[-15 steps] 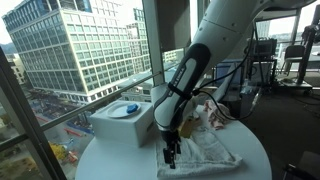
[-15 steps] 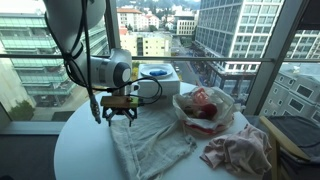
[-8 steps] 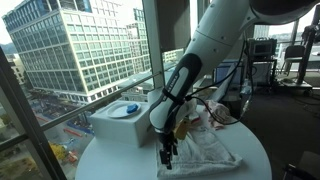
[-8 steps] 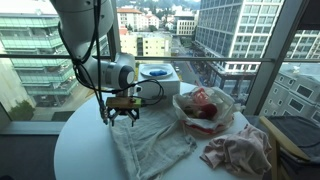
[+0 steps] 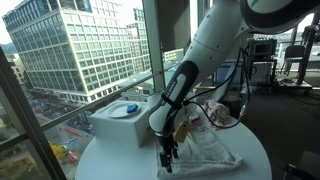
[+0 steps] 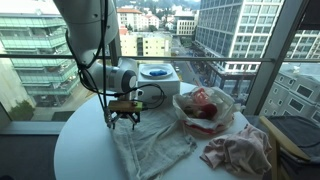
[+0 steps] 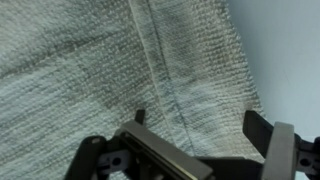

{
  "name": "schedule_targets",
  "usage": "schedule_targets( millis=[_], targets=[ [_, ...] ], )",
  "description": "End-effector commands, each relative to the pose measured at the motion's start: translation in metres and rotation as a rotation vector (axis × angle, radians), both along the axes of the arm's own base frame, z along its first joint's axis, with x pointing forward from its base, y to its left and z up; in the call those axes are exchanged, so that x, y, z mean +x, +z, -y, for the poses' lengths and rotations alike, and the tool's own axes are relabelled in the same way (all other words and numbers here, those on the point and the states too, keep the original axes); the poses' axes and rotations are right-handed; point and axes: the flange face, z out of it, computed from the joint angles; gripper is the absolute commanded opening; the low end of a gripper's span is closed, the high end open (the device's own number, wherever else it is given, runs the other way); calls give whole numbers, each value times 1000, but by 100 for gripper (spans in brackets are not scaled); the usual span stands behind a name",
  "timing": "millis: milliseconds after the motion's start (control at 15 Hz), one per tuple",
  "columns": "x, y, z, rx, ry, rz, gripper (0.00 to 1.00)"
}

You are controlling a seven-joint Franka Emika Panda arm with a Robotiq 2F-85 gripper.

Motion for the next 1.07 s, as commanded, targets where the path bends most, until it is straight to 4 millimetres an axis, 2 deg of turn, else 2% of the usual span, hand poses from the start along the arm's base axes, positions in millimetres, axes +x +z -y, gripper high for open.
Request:
schedule_targets(
  millis=[0, 400, 733, 867, 1000],
  targets=[
    [5, 1, -4, 14, -8, -14, 100],
    [-2, 4, -10, 17, -7, -12, 100],
    [-2, -5, -4, 19, -32, -29, 99],
    [-4, -4, -6, 21, -26, -30, 74],
    [-5, -2, -8, 22, -17, -29, 61]
  ],
)
